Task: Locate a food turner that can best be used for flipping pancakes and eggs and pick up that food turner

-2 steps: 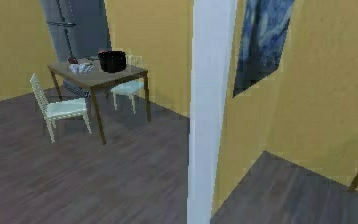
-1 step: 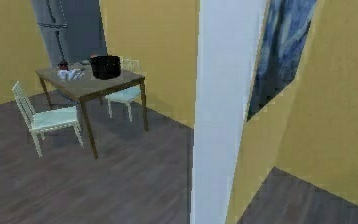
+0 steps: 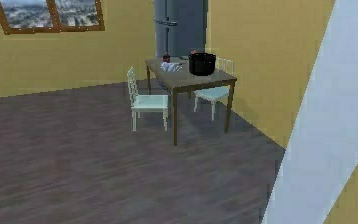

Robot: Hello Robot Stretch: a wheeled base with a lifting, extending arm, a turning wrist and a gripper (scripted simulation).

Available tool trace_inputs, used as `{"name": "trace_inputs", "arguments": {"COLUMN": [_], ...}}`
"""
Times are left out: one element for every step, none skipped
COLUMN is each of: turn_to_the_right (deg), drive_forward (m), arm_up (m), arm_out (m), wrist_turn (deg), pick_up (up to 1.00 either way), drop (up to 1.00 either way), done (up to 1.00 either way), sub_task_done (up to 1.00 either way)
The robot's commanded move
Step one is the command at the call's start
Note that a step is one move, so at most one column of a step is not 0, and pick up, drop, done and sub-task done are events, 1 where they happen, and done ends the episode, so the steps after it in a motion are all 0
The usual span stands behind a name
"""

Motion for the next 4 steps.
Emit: {"name": "trace_inputs", "arguments": {"turn_to_the_right": [0.0, -45.0, -18.0, 0.0], "drive_forward": [0.5, 0.0, 0.0, 1.0], "arm_up": [0.0, 0.0, 0.0, 0.0], "arm_out": [0.0, 0.0, 0.0, 0.0], "wrist_turn": [0.0, 0.0, 0.0, 0.0], "pick_up": [0.0, 0.0, 0.0, 0.0], "drop": [0.0, 0.0, 0.0, 0.0], "done": [0.0, 0.0, 0.0, 0.0], "sub_task_done": [0.0, 0.0, 0.0, 0.0]}}
